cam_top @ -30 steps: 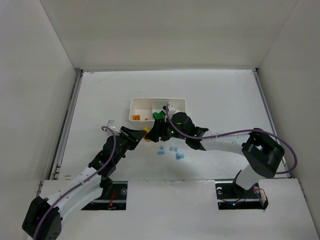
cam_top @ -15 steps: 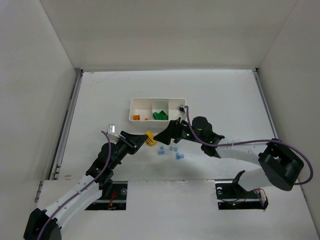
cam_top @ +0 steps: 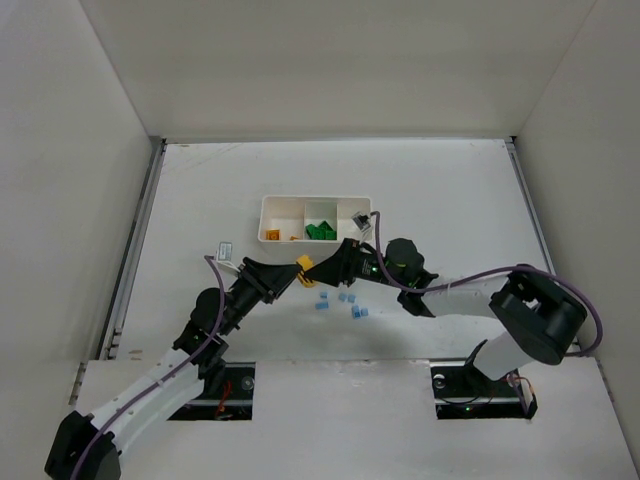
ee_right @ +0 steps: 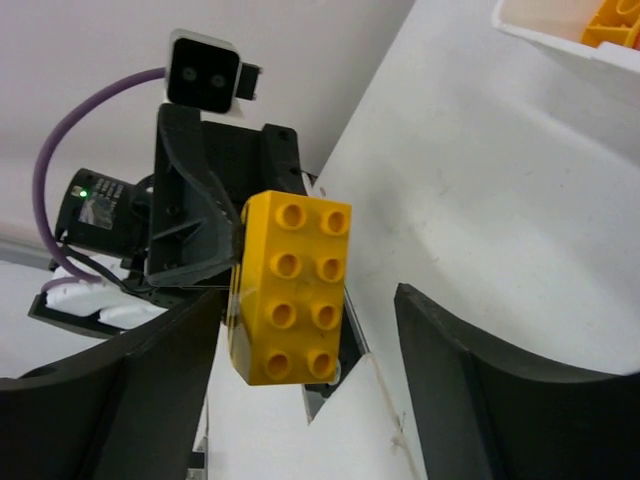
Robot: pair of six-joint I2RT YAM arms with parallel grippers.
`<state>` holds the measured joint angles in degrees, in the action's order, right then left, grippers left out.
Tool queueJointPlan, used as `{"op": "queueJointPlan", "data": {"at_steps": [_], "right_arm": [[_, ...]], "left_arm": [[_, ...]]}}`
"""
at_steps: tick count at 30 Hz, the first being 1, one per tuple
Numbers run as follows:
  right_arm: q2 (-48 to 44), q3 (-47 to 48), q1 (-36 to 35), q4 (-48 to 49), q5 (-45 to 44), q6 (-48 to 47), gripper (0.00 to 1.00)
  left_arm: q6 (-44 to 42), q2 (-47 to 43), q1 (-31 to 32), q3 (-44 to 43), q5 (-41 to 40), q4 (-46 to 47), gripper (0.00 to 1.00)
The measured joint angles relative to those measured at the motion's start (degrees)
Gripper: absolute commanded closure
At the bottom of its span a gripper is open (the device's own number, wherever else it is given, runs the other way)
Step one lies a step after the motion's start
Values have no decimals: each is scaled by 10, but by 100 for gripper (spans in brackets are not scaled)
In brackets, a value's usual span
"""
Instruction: Sort the legos into containers by color
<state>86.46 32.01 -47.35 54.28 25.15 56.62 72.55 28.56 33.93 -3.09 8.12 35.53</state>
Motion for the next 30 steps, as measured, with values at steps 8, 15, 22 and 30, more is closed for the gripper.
{"op": "queueJointPlan", "data": {"at_steps": [8, 15, 22, 30], "right_arm": [[10, -7, 0, 49, 4, 28, 47], [23, -15, 2, 64, 3, 37, 34], [23, -26, 21, 79, 3, 47, 35], [23, -28, 27, 91, 8, 54, 49]], "left_arm": [[0, 5, 5, 0, 3, 9, 85], [-1, 17, 1, 0, 9, 11, 85], [-1, 17, -4, 0, 14, 16, 85], [-3, 22, -13, 1, 24, 15, 85]]}}
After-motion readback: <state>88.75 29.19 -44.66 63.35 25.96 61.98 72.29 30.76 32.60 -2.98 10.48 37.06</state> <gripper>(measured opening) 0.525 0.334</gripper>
